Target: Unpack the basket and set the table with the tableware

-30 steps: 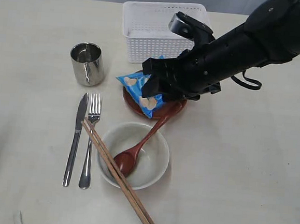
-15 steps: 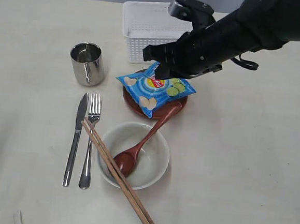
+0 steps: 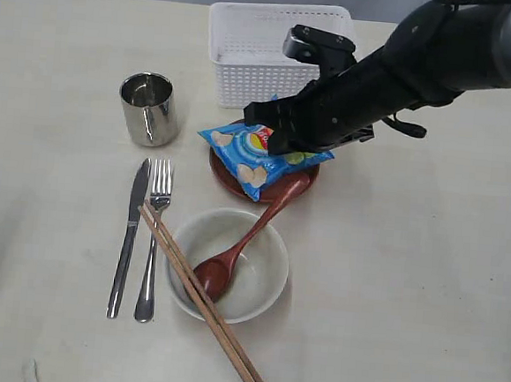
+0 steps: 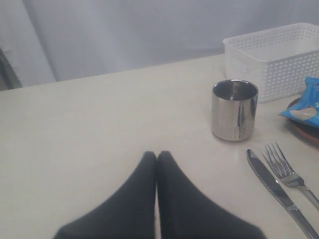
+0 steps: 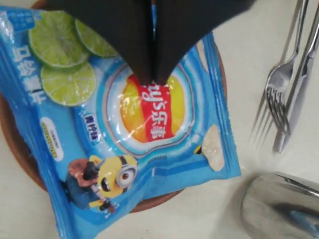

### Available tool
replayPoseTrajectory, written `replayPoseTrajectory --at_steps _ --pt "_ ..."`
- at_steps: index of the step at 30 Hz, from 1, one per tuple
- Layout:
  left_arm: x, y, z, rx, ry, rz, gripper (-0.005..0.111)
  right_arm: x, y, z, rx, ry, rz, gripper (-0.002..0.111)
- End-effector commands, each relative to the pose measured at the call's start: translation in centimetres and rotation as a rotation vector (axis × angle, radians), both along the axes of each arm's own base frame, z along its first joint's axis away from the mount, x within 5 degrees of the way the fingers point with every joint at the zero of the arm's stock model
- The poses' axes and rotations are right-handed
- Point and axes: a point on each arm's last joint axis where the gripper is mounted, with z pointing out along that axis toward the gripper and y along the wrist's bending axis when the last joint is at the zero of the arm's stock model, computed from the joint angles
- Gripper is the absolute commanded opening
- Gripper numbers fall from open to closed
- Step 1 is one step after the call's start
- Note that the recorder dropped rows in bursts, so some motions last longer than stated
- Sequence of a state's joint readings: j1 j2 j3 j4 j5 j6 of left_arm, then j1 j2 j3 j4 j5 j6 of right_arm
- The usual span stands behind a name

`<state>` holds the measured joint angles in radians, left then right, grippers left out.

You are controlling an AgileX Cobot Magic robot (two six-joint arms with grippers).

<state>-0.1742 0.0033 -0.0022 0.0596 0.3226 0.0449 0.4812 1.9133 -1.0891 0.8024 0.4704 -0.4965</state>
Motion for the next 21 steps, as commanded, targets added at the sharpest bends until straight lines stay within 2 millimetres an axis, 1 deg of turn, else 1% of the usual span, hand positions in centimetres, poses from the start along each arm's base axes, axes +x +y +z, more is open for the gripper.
replayPoseTrajectory --at_steps 1,3,6,12,15,21 --pt "0.0 0.0 -0.1 -0.009 0.0 0.002 0.0 0.2 0.1 -1.3 -0.011 0.024 -0.013 -0.001" --pt "0.0 0.0 -0.1 -0.009 0.0 0.002 0.0 0.2 0.1 -0.9 -0.005 0.015 -0.014 -0.001" --pt "0.0 0.0 -0.1 -0.009 0.0 0.002 0.0 0.4 0.3 0.7 0.019 -0.015 -0.006 -0.001" --pt "0.0 0.0 -0.1 -0.009 0.0 0.002 0.0 -0.1 0.1 5.5 0.08 -0.121 0.007 -0.001" --pt "0.0 0.0 -0.1 -0.009 0.0 0.002 0.0 -1.0 -0.2 8.3 0.096 -0.177 0.044 -0.001" --pt "0.0 0.0 -0.1 -0.009 0.0 0.002 0.0 -4.1 -1.8 14.4 0.115 -0.294 0.106 -0.001"
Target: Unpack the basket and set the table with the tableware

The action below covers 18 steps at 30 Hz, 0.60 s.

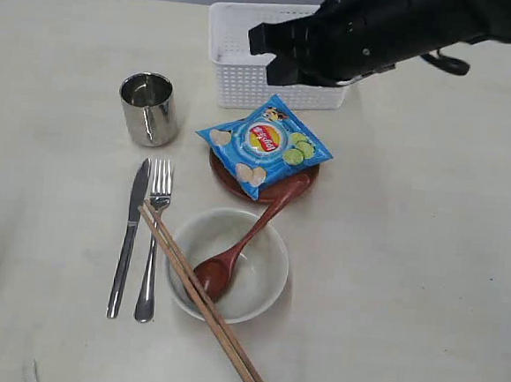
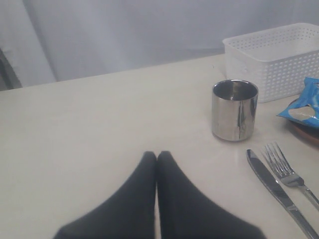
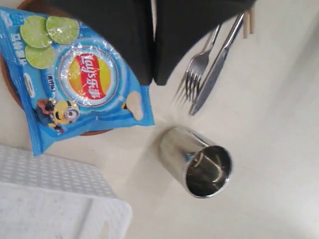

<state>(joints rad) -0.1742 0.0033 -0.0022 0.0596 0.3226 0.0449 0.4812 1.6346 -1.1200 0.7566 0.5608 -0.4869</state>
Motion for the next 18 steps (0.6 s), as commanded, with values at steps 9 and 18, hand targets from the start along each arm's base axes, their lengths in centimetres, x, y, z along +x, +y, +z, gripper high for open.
replayPoseTrajectory --at_steps 9,18 --pt "0.0 0.0 -0.1 -0.009 0.0 0.002 0.0 -8.7 -5.6 9.8 0.089 -0.387 -0.055 -0.001" --pt "0.0 0.0 -0.1 -0.009 0.0 0.002 0.0 -16.6 -10.0 11.5 0.169 -0.601 -0.085 -0.001"
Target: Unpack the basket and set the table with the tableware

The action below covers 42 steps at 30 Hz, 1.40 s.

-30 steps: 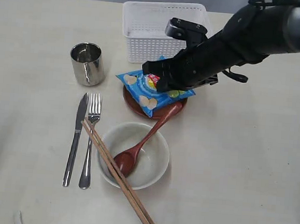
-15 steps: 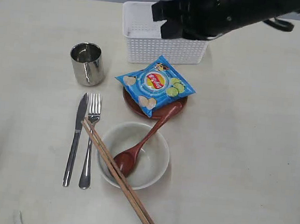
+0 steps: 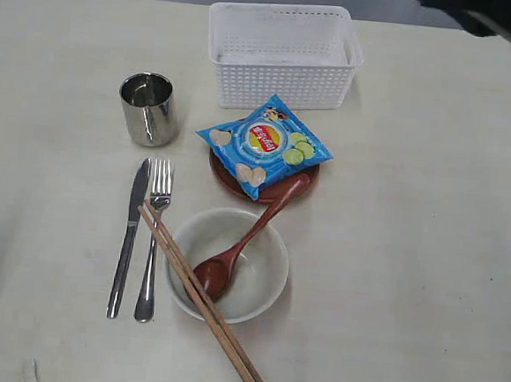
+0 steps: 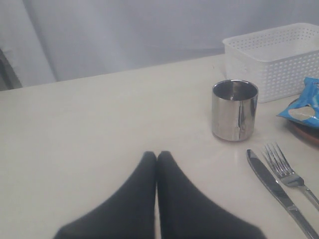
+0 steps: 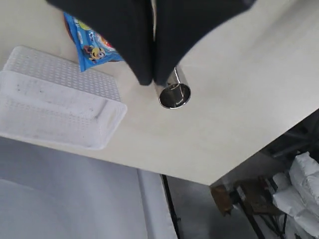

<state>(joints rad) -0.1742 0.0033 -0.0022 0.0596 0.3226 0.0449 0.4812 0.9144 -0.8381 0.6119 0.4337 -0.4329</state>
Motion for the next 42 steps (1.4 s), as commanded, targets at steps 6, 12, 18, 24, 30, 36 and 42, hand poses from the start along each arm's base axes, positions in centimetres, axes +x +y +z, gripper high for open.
replayPoseTrajectory --at_steps 6,12,18,24,30,36,42 --pt "0.0 0.0 -0.1 -0.009 0.0 0.002 0.0 -7.8 -4.1 2.5 0.122 -0.252 -0.007 -0.001" --pt "0.0 0.0 -0.1 -0.009 0.0 0.002 0.0 -10.7 -5.6 3.6 0.182 -0.358 0.008 -0.001" --pt "0.0 0.0 -0.1 -0.009 0.0 0.002 0.0 -12.4 -5.1 3.8 0.229 -0.359 0.201 -0.001" --pt "0.0 0.0 -0.1 -0.009 0.0 0.002 0.0 -13.0 -4.7 3.7 0.247 -0.345 0.308 -0.001" --pt "0.0 0.0 -0.1 -0.009 0.0 0.002 0.0 -12.5 -4.8 1.9 0.187 -0.389 0.273 -0.001" --pt "0.0 0.0 -0.1 -0.009 0.0 0.002 0.0 -11.0 -6.1 -1.5 0.279 -0.428 0.008 -0.001" --pt "0.0 0.0 -0.1 -0.009 0.0 0.002 0.0 -11.5 -8.1 -5.3 0.202 -0.637 -0.17 -0.001"
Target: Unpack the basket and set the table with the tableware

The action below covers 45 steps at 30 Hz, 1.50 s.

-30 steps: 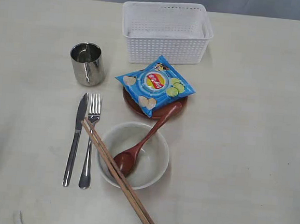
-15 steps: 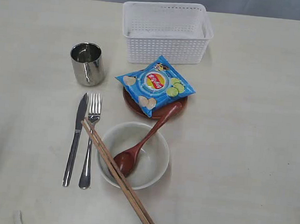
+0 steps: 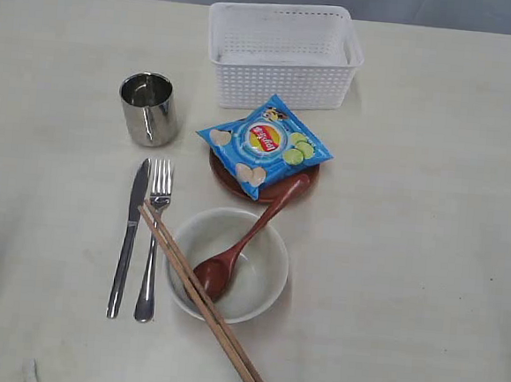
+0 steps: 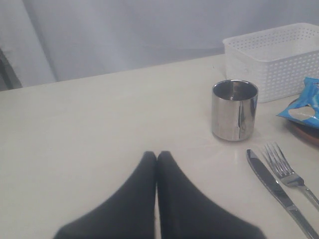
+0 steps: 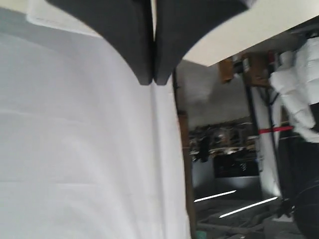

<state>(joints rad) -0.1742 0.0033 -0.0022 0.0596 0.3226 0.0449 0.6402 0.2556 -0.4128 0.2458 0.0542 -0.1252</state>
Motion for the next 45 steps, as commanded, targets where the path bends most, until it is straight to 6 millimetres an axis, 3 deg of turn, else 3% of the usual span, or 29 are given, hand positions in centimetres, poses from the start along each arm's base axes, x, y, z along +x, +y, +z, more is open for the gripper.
replayPoseTrajectory --at_steps 1,7,15,22,31,45 --pt "0.0 0.0 -0.1 -0.009 0.0 0.002 0.0 -0.7 -1.4 -2.9 -0.053 -0.163 -0.157 -0.001" --pt "0.0 0.0 -0.1 -0.009 0.0 0.002 0.0 -0.4 -2.5 -7.9 -0.087 -0.116 -0.385 -0.001" --pt "0.0 0.0 -0.1 -0.009 0.0 0.002 0.0 0.5 -3.3 -11.5 -0.159 0.033 -0.563 -0.001" --pt "0.0 0.0 -0.1 -0.009 0.0 0.002 0.0 0.6 -3.5 -12.8 -0.357 0.095 -0.584 -0.001" --pt "0.0 0.0 -0.1 -0.009 0.0 0.002 0.0 0.4 -3.6 -14.5 -0.434 0.272 -0.569 -0.001" --pt "0.0 0.0 -0.1 -0.009 0.0 0.002 0.0 0.3 -3.6 -14.7 -0.405 0.307 -0.561 -0.001"
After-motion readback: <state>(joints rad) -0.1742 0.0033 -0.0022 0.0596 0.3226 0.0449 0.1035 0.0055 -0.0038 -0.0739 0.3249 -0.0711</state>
